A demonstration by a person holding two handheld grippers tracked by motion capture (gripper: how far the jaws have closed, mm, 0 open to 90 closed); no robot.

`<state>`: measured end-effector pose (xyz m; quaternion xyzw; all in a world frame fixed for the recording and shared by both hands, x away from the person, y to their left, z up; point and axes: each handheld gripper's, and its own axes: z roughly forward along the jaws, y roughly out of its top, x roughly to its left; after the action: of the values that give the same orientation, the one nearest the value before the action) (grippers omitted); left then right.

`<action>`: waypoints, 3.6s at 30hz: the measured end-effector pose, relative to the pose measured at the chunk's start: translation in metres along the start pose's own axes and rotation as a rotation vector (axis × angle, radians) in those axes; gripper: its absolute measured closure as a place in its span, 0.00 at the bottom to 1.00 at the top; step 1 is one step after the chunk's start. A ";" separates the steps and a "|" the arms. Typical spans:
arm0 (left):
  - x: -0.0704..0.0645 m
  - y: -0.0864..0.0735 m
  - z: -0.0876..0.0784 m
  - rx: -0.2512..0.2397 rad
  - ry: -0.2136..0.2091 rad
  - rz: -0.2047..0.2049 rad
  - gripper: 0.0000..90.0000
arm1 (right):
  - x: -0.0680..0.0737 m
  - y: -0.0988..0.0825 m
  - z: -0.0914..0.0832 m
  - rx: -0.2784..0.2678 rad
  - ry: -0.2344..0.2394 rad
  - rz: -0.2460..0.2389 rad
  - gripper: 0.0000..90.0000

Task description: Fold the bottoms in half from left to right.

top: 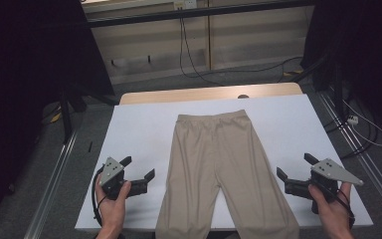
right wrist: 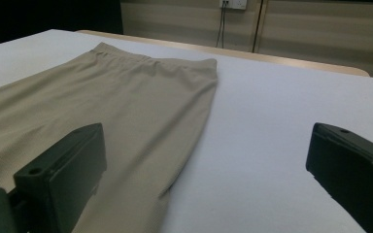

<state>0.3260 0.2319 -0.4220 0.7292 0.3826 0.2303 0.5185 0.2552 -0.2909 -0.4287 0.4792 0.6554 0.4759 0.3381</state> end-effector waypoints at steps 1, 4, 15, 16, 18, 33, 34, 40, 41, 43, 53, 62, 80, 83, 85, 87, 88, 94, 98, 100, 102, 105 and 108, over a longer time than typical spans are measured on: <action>0.000 0.000 0.000 0.000 0.000 0.000 0.04 | 0.000 0.000 0.000 0.000 0.000 0.000 0.01; 0.001 0.000 0.001 0.003 -0.002 -0.012 0.04 | 0.002 -0.001 0.001 0.010 0.018 0.000 0.01; 0.000 -0.002 0.006 0.064 -0.019 -0.008 0.05 | 0.018 0.000 0.007 0.039 0.086 -0.038 0.02; 0.000 -0.002 0.007 0.070 -0.023 0.006 0.05 | 0.021 0.000 0.009 0.041 0.100 -0.046 0.02; 0.000 -0.002 0.009 0.080 -0.032 -0.001 0.05 | 0.026 0.000 0.013 0.049 0.112 -0.060 0.02; 0.002 0.020 0.044 0.116 -0.081 0.078 0.09 | 0.088 0.014 0.044 0.132 0.287 -0.122 0.08; 0.003 0.024 0.049 0.106 -0.073 0.075 0.09 | 0.097 0.019 0.047 0.141 0.290 -0.146 0.08; 0.005 0.039 0.077 0.118 -0.120 0.053 0.10 | 0.118 0.030 0.051 0.154 0.344 -0.156 0.11; 0.004 0.041 0.084 0.119 -0.131 0.067 0.09 | 0.127 0.036 0.050 0.152 0.376 -0.167 0.13; 0.004 0.043 0.088 0.128 -0.143 0.066 0.09 | 0.130 0.039 0.050 0.153 0.385 -0.171 0.15; 0.011 0.058 0.132 0.131 -0.136 0.057 0.11 | 0.173 0.061 0.055 0.250 0.444 -0.278 0.19; 0.022 0.070 0.167 0.139 -0.111 0.016 0.09 | 0.208 0.053 0.077 0.359 0.583 -0.281 0.25; 0.028 0.069 0.178 0.165 -0.097 0.014 0.08 | 0.277 0.021 0.105 0.442 0.686 -0.321 0.53; 0.029 0.068 0.177 0.177 -0.100 0.020 0.08 | 0.281 0.018 0.107 0.447 0.697 -0.306 0.59; 0.029 0.067 0.177 0.181 -0.099 0.017 0.08 | 0.286 0.016 0.112 0.444 0.696 -0.315 0.61; 0.029 0.067 0.177 0.182 -0.098 0.015 0.08 | 0.288 0.016 0.113 0.446 0.690 -0.305 0.61; 0.031 0.066 0.176 0.189 -0.098 0.018 0.08 | 0.291 0.015 0.118 0.458 0.675 -0.314 0.60; 0.034 0.064 0.176 0.191 -0.091 0.007 0.08 | 0.308 0.010 0.118 0.463 0.630 -0.328 0.37; 0.035 0.063 0.176 0.194 -0.090 -0.001 0.08 | 0.316 0.005 0.114 0.440 0.582 -0.330 0.34; 0.036 0.062 0.176 0.200 -0.090 0.002 0.08 | 0.316 0.004 0.114 0.433 0.576 -0.323 0.34; 0.036 0.062 0.176 0.201 -0.094 0.001 0.08 | 0.315 0.004 0.112 0.432 0.565 -0.322 0.38; 0.035 0.062 0.176 0.203 -0.097 -0.003 0.08 | 0.313 0.006 0.109 0.434 0.535 -0.326 0.63; 0.036 0.061 0.178 0.204 -0.093 -0.006 0.08 | 0.305 0.008 0.109 0.451 0.534 -0.305 0.76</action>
<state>0.4974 0.1475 -0.4308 0.7869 0.3818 0.1545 0.4596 0.2605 0.0318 -0.4517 0.2977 0.8726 0.3719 0.1083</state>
